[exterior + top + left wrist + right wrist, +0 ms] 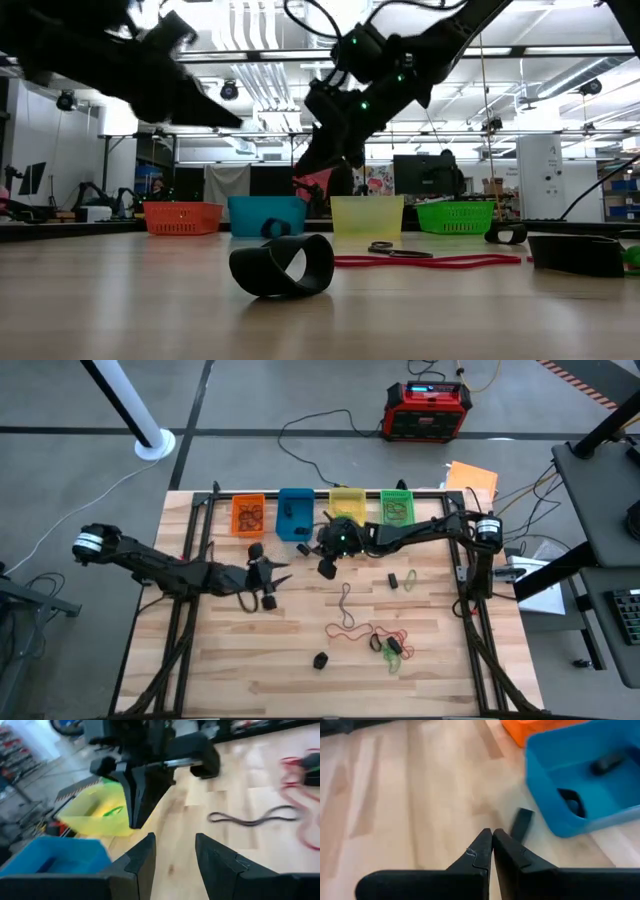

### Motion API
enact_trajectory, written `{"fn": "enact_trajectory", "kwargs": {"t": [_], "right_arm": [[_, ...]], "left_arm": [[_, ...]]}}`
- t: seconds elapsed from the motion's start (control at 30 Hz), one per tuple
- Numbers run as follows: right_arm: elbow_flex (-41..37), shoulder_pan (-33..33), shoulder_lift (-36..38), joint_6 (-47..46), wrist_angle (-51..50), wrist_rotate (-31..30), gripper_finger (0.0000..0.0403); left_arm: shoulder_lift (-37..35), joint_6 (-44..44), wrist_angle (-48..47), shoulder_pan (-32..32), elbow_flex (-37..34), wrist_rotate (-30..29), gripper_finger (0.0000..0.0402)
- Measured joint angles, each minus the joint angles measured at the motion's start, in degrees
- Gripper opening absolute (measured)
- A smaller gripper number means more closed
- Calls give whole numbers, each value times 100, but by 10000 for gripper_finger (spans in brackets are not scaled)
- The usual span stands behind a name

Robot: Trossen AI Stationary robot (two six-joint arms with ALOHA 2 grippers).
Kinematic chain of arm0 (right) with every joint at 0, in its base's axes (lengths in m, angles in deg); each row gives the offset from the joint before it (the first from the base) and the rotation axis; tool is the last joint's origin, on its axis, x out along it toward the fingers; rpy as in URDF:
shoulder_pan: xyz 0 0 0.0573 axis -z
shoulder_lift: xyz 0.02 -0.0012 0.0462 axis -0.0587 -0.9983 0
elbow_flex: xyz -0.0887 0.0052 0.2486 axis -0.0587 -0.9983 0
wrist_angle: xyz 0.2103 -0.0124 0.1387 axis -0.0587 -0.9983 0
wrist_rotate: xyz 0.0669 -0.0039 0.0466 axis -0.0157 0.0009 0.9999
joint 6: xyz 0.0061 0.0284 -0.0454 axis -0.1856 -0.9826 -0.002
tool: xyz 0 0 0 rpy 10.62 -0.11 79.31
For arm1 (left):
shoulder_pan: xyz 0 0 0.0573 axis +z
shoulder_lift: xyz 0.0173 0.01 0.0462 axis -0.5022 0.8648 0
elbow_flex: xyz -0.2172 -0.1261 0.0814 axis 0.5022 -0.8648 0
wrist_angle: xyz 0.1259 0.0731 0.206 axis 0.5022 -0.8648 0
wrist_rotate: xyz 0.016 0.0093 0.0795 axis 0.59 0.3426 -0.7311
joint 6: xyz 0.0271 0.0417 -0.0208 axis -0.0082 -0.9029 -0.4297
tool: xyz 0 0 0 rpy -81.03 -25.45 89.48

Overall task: Sort rubber bands into baskets
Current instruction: Put the black rubber band into the blue bin

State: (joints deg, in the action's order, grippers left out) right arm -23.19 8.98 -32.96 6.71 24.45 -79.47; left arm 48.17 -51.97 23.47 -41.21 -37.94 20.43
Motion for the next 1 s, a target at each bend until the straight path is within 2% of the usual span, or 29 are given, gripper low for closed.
{"fn": "enact_trajectory", "kwargs": {"t": [0.2,0.37,0.57,0.67,0.77,0.9,1.0], "right_arm": [[53,-466,0,-435,-13,-1000,9],[170,-618,0,-782,2,-1165,9],[399,-639,0,-1472,-798,-1251,22],[386,-730,-56,-1424,-723,-1351,39],[386,-886,-252,-1094,-411,-1737,63],[404,-985,-590,-858,-199,-2717,98],[404,-873,-806,-1056,26,-2856,125]], "left_arm": [[-599,-358,164,-1012,-219,22,123],[-1025,-360,-158,-1518,-281,-178,123],[-1277,-363,-567,-1576,-281,-555,123],[-1310,-386,-680,-1576,-281,-572,123],[-1315,-479,-683,-1576,-281,-757,123],[-1299,-476,-695,-1574,-281,-1120,123],[-1281,-445,-751,-1574,-281,-1186,123]]}}
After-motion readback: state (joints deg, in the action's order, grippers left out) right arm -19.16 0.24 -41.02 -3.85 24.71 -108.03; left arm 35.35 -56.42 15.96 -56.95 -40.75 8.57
